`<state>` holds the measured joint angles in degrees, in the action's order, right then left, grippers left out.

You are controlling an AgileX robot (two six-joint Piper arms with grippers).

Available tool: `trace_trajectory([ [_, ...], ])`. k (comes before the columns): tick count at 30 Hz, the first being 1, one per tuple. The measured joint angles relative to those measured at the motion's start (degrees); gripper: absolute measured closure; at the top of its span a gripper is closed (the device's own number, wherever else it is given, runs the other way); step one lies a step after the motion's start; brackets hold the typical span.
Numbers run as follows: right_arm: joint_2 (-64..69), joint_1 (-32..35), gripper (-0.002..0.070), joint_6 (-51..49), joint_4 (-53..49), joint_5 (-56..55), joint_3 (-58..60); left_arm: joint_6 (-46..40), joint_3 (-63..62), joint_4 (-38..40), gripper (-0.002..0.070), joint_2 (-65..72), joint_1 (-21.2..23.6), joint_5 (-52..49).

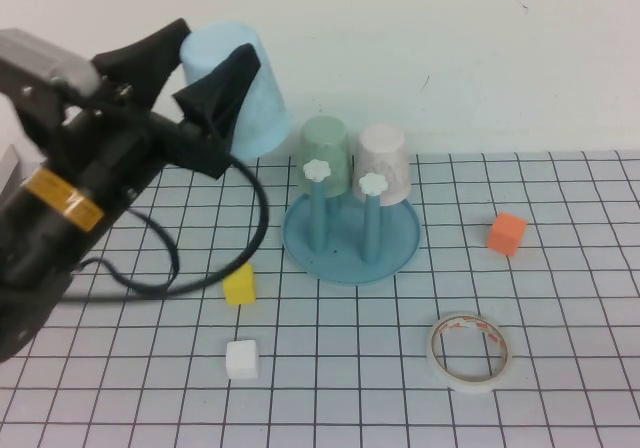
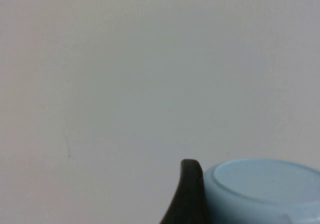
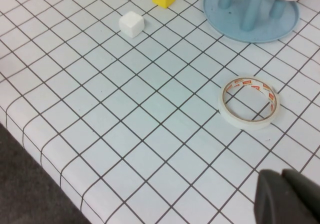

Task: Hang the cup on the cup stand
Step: Place the cup on the cup holder

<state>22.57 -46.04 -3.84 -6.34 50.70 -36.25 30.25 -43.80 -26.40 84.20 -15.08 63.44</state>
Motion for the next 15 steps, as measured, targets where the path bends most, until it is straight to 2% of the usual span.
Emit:
trace_trajectory([
  [15, 0.00, 0.00, 0.0674, -0.13, 0.00, -0.12, 0.00, -1.26, -17.49, -2.14, 0.0151, 24.69, -0.48, 0.60],
])
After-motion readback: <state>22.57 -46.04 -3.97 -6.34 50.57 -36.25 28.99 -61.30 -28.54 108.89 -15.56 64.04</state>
